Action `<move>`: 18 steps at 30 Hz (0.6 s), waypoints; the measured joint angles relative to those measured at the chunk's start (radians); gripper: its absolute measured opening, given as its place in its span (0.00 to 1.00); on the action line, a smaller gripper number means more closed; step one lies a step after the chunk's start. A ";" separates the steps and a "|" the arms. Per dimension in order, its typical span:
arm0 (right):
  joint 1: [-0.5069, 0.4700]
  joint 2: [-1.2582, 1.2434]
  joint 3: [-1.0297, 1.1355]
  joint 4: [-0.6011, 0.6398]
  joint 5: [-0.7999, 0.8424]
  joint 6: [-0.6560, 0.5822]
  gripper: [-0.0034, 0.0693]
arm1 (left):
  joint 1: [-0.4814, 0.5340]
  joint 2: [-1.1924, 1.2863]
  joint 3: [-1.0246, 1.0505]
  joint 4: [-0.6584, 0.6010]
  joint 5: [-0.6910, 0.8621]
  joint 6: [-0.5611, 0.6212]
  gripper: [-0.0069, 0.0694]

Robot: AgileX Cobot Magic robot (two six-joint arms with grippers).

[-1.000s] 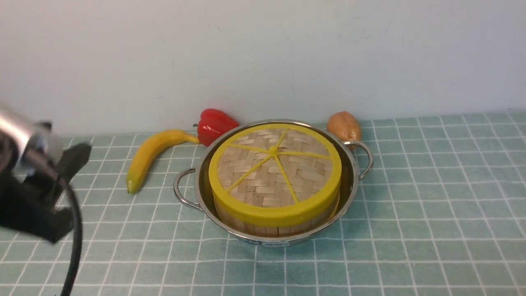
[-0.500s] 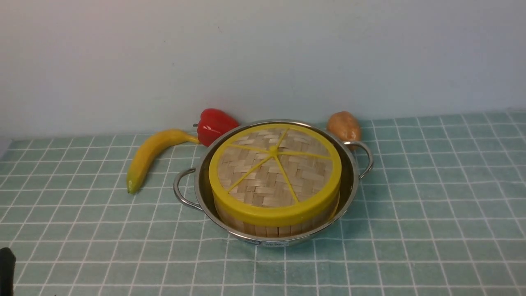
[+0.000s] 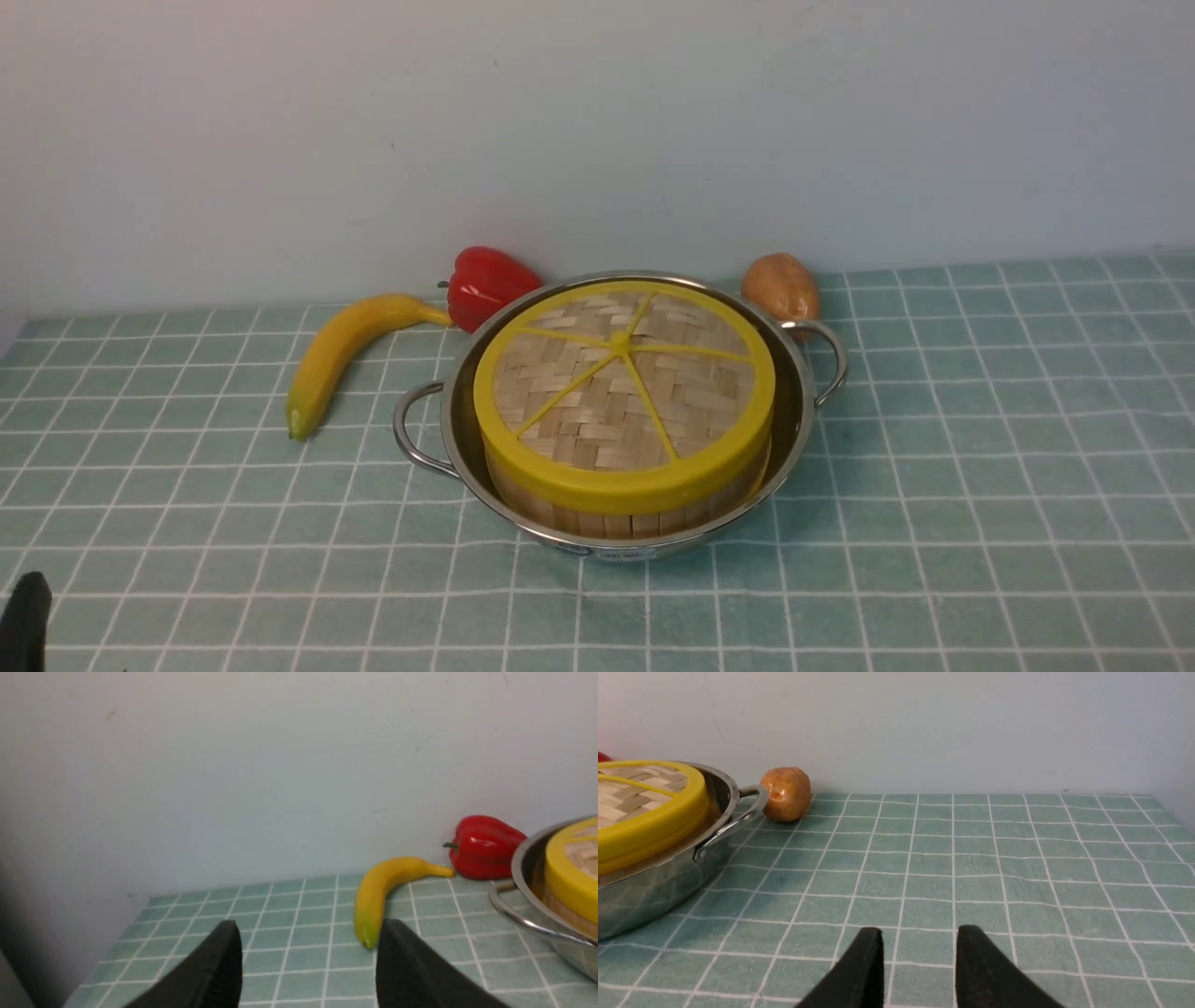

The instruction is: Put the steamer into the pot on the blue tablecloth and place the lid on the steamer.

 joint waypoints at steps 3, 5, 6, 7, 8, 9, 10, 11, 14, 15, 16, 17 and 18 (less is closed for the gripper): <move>0.000 0.000 0.000 0.000 0.000 0.000 0.38 | 0.000 -0.015 0.000 0.223 0.052 -0.212 0.57; 0.000 0.000 0.000 0.000 0.000 0.000 0.38 | 0.000 -0.046 0.000 0.484 0.120 -0.492 0.57; 0.000 0.000 0.000 0.000 0.000 0.000 0.38 | 0.000 -0.060 0.000 0.540 0.151 -0.555 0.57; 0.000 0.000 0.000 0.000 0.000 0.000 0.38 | 0.000 -0.078 0.000 0.575 0.193 -0.609 0.57; 0.000 0.000 0.000 0.000 0.000 0.000 0.38 | 0.000 -0.078 0.000 0.580 0.200 -0.615 0.57; 0.000 0.000 0.000 0.000 0.000 0.000 0.38 | 0.000 -0.101 0.000 0.594 0.258 -0.645 0.57; 0.000 0.000 0.000 0.000 0.000 0.000 0.38 | 0.000 -0.116 0.003 0.590 0.288 -0.649 0.57; 0.000 0.000 0.000 0.000 0.000 0.000 0.38 | 0.000 -0.132 0.009 0.566 0.323 -0.631 0.57; 0.000 0.000 0.000 0.000 0.000 0.000 0.38 | 0.000 -0.142 0.014 0.487 0.349 -0.551 0.57; 0.000 0.000 0.000 0.000 0.000 0.000 0.38 | 0.000 -0.142 0.014 0.439 0.351 -0.499 0.57; 0.000 0.000 0.000 0.000 0.000 0.000 0.38 | 0.000 -0.142 0.014 0.399 0.351 -0.455 0.57; 0.000 0.000 0.000 0.000 0.000 0.000 0.38 | 0.000 -0.143 0.014 0.359 0.351 -0.422 0.57; 0.000 0.000 0.000 0.000 0.000 0.000 0.38 | -0.001 -0.143 0.014 0.307 0.350 -0.356 0.57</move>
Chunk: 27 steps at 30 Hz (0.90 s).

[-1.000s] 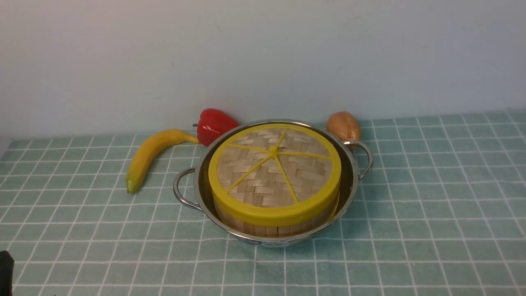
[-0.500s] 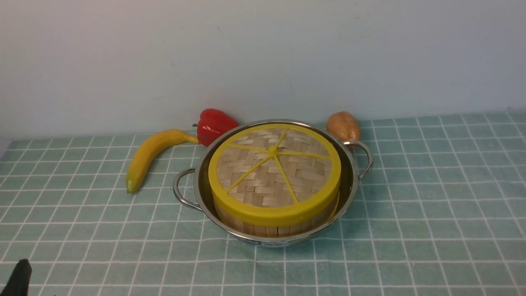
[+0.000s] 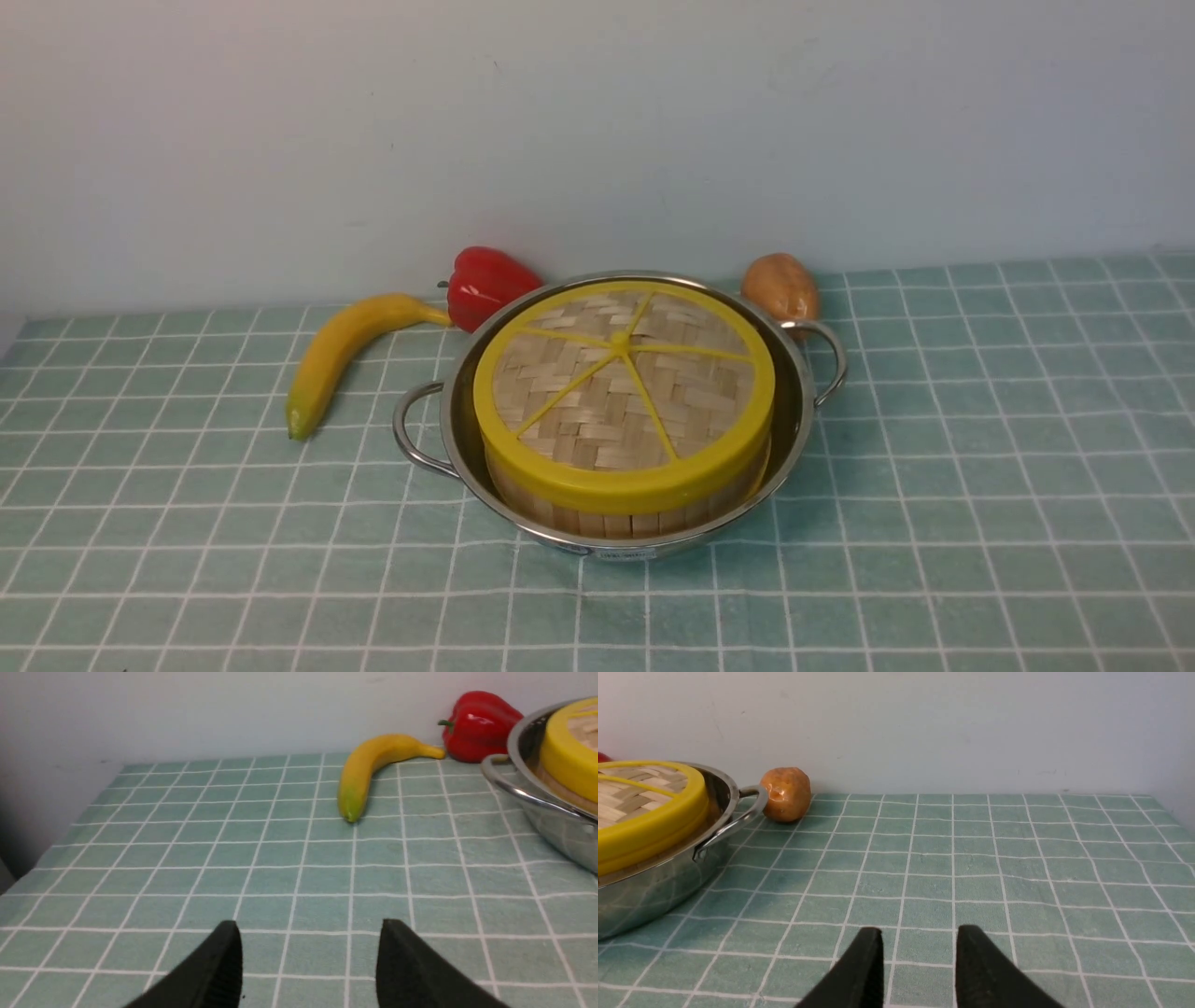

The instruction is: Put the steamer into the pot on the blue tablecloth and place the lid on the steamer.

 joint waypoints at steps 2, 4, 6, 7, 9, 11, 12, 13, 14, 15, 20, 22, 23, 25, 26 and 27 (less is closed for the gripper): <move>0.000 0.000 0.000 0.000 0.000 0.000 0.38 | 0.000 0.000 0.000 -0.045 -0.003 0.056 0.57; 0.000 0.000 0.000 0.000 0.000 0.000 0.38 | -0.001 -0.001 0.000 -0.066 -0.003 0.073 0.57; 0.000 0.000 0.000 0.000 0.000 0.000 0.38 | -0.001 -0.001 0.000 -0.074 -0.003 0.078 0.57; 0.000 0.000 0.000 0.000 0.000 0.000 0.38 | -0.001 -0.001 0.000 -0.077 -0.003 0.080 0.57; 0.000 0.000 0.000 0.000 0.000 0.000 0.38 | -0.001 -0.001 0.000 -0.080 -0.003 0.079 0.57; 0.000 0.000 0.000 0.000 0.000 0.000 0.38 | -0.001 -0.001 0.000 -0.080 -0.003 0.076 0.57; 0.000 0.000 0.000 0.000 0.000 0.000 0.38 | -0.001 -0.001 0.000 -0.080 -0.003 0.064 0.57; 0.000 0.000 0.000 0.000 0.000 0.000 0.38 | -0.001 -0.001 0.000 -0.080 -0.003 0.053 0.57; 0.000 0.000 0.000 0.000 0.000 0.000 0.38 | -0.001 -0.001 0.000 -0.080 -0.003 0.035 0.57; 0.000 0.000 0.000 0.000 0.000 0.000 0.38 | -0.001 -0.001 0.000 -0.080 -0.003 0.032 0.57; 0.000 0.000 0.000 0.000 0.000 0.000 0.38 | -0.001 -0.001 0.000 -0.080 -0.005 0.007 0.57; 0.000 0.000 0.000 0.000 0.000 0.000 0.38 | -0.001 -0.001 0.000 -0.080 -0.006 0.003 0.57; 0.000 0.000 0.000 0.000 0.000 0.000 0.38 | -0.001 -0.001 0.000 -0.080 -0.007 0.002 0.57; 0.000 0.000 0.000 0.000 0.000 0.000 0.38 | -0.001 -0.001 0.000 -0.080 -0.007 0.001 0.57; 0.000 0.000 0.000 0.000 0.000 0.000 0.38 | -0.001 -0.001 0.000 -0.080 -0.007 0.001 0.57; 0.000 0.000 0.000 0.000 0.000 0.000 0.38 | -0.001 -0.001 0.000 -0.080 -0.007 0.001 0.57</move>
